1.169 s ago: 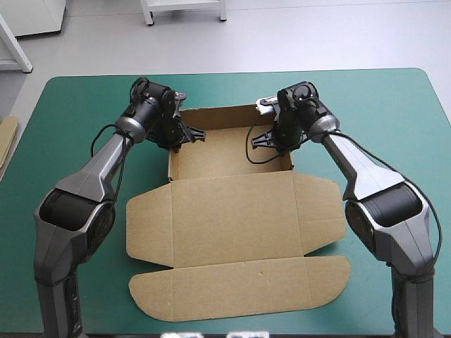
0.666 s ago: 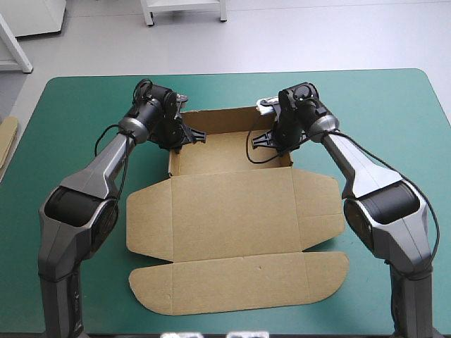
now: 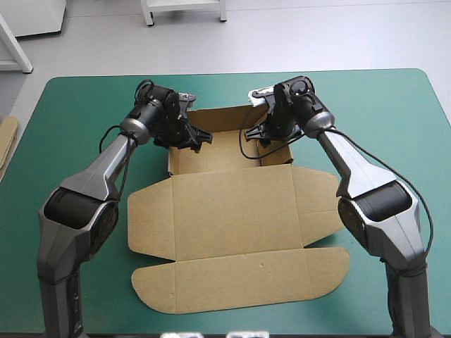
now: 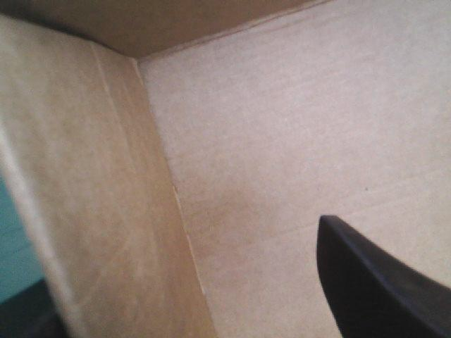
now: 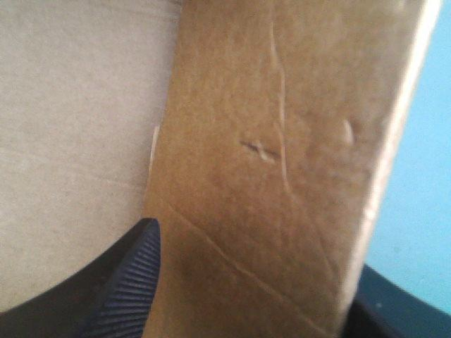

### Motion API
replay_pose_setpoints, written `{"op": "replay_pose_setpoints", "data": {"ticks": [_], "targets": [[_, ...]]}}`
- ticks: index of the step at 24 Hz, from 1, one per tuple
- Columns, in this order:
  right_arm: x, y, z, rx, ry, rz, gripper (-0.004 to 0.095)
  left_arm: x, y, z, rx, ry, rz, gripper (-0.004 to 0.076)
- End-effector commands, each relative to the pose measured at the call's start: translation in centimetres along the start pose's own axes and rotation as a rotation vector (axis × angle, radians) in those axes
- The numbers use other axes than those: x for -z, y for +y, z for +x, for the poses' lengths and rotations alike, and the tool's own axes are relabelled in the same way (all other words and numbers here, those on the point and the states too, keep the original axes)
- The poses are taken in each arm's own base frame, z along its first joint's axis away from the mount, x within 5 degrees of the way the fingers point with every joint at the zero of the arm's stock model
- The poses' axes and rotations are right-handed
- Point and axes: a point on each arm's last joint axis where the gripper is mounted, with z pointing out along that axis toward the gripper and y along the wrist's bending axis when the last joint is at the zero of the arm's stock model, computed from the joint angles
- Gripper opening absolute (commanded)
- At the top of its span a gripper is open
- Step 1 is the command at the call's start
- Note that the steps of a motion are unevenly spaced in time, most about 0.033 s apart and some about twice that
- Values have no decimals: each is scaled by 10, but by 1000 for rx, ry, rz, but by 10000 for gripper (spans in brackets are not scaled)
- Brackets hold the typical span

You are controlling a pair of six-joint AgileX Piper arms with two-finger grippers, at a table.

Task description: Fold the box

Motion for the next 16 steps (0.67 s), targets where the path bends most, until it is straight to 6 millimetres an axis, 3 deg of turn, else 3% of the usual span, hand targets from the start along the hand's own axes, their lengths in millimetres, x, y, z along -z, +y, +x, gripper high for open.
{"op": "replay_pose_setpoints", "data": {"ticks": [1,8,12,16], "targets": [[59,-1,-14,14,-179,0,560,58,-5,-8,-19,-197,41,539],[89,-8,-17,23,-254,59,559,92,-3,-10,-54,-337,37,539],[91,-8,-15,19,-244,60,558,91,-2,-8,-59,-311,21,539],[106,-9,-13,18,-274,58,557,108,-1,-6,-61,-359,20,539]]}}
